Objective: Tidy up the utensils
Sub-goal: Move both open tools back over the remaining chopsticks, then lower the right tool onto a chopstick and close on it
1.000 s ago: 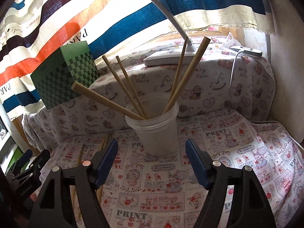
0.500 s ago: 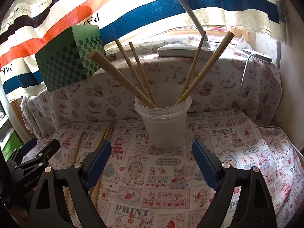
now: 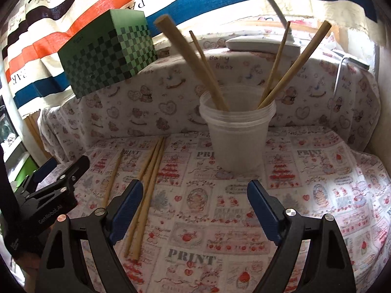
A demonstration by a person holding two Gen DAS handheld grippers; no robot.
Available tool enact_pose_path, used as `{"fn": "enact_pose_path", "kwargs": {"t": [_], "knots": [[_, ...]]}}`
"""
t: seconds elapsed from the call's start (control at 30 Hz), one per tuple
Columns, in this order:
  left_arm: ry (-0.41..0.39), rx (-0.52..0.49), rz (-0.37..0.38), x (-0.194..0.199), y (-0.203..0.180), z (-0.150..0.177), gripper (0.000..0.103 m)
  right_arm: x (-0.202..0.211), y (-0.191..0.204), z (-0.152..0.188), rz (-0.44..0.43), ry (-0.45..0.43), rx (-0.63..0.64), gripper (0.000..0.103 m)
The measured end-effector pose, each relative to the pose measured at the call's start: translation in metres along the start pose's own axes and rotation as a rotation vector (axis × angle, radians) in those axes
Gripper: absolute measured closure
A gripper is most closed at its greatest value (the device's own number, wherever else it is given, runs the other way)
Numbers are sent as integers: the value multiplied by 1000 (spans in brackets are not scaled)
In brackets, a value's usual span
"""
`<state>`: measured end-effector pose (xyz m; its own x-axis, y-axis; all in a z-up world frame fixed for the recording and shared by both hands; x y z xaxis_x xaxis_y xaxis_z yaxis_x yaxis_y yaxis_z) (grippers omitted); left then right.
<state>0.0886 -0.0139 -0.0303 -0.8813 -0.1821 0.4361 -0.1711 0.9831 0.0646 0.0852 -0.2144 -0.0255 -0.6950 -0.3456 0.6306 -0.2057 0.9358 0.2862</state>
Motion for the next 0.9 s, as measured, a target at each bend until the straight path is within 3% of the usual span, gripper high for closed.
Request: {"fn": "enact_pose_path", "kwargs": {"t": [0.07, 0.13, 0.27, 0.37, 0.53, 0.73, 0.9], "knots": [[-12, -28, -8, 2, -5, 0, 1, -5, 6, 5, -70, 51, -10, 16], [-22, -32, 1, 4, -6, -1, 1, -10, 12, 10, -102, 89, -13, 28], [3, -8, -44, -1, -1, -2, 1, -18, 30, 22, -77, 132, 78, 39], [29, 18, -35, -5, 3, -1, 1, -25, 46, 32, -57, 169, 171, 46], [46, 41, -46, -8, 8, 0, 1, -38, 51, 47, -38, 239, 198, 62], [47, 38, -50, -9, 8, 1, 1, -42, 55, 53, -22, 253, 234, 66], [54, 40, -60, -12, 10, 1, 1, -43, 58, 56, -62, 279, 236, 67]]}}
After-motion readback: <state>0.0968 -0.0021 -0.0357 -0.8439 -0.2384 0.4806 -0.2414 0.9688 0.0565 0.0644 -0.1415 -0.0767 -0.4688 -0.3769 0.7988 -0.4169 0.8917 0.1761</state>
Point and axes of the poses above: each gripper's, at about its wrist camera, not at the fingertips, and x roughly against the way its jaws point, y to its left, z to its underside, the point moved 4 cm from there along -x, roughly the way its jaws point, and after that the axes turned 8 degrees about -z, right-handed, at the moved point
